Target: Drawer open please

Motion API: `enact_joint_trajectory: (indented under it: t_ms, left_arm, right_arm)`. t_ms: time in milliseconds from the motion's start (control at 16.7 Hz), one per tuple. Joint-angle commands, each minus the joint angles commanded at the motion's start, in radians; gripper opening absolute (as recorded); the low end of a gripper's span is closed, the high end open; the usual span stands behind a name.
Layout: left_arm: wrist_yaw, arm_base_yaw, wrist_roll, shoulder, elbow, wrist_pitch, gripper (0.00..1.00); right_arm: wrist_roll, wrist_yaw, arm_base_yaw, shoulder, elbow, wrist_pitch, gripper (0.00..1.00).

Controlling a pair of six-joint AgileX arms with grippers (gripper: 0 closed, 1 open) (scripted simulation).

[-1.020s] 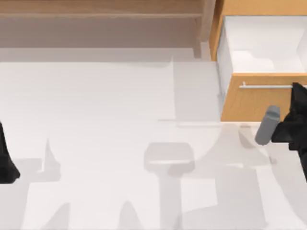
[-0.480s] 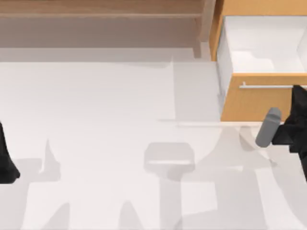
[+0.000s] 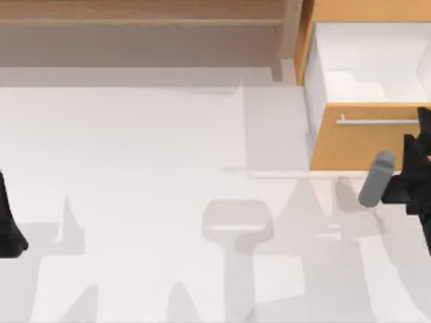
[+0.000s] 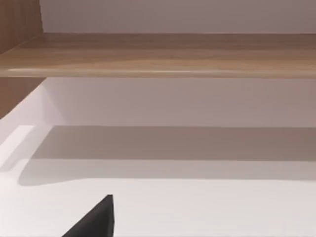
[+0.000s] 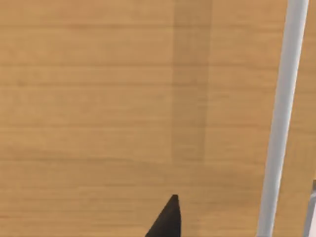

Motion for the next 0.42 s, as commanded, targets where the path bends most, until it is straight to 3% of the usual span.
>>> enact_joint_trajectory:
  t_ms: [120, 420]
  left_arm:
    - [0.000, 0.000, 0.000, 0.000, 0.000, 0.000, 1.00]
    - [0.000, 0.000, 0.000, 0.000, 0.000, 0.000, 1.00]
  right_arm:
    - [0.000, 0.000, 0.000, 0.000, 0.000, 0.000, 1.00]
    - [0.000, 0.000, 0.000, 0.000, 0.000, 0.000, 1.00]
